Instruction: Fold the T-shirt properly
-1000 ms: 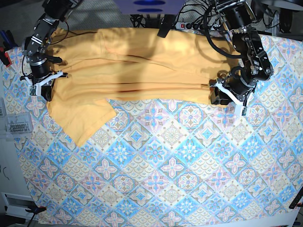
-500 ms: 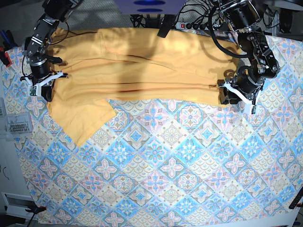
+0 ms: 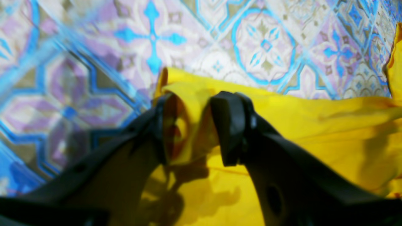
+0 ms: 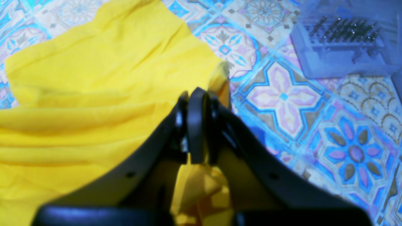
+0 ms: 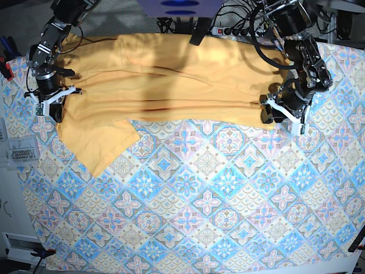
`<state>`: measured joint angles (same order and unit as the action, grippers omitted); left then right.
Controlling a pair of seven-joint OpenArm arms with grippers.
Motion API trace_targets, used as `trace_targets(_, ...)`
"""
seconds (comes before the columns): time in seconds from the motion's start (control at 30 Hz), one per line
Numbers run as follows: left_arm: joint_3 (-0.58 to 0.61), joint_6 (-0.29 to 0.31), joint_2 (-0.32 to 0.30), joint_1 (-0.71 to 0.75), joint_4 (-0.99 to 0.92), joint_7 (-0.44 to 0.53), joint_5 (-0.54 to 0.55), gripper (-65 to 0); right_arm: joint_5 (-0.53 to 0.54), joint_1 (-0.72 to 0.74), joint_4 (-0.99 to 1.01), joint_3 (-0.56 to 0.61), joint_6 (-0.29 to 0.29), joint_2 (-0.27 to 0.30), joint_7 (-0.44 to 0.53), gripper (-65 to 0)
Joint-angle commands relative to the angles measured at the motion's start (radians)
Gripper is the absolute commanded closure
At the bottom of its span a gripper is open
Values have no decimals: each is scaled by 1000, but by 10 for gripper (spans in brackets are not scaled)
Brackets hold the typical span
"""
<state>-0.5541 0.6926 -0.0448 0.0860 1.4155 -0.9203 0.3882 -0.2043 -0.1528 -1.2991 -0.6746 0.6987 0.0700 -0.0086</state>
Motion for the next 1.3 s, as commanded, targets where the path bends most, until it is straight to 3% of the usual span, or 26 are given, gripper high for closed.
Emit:
trace_targets(0.0, -2, 6, -11, -7, 12, 16, 18, -227, 19, 6, -15, -1, -1, 15, 28, 0)
trace_targets(0.23, -2, 6, -11, -7, 12, 16, 27, -210, 19, 6, -17, -7, -1, 15, 28, 0)
trace_targets(0.3, -1, 6, -11, -7, 12, 16, 27, -146, 19, 6, -17, -7, -1, 15, 28, 0)
trace_targets(0.4, 1, 6, -11, -7, 12, 7, 27, 0, 19, 6, -17, -6, -1, 15, 28, 0)
trace_targets(0.6, 1, 6, -11, 31, 69, 7, 31, 0, 19, 6, -18, -7, -1, 15, 28, 0)
trace_targets(0.83, 2, 6, -11, 125, 210, 5, 119, 0, 19, 3, -21, -6, -1, 15, 28, 0)
trace_targets(1.27, -1, 6, -13, 240, 351, -29, 120, 0, 24, -63, -98, -52, -1, 15, 35, 0)
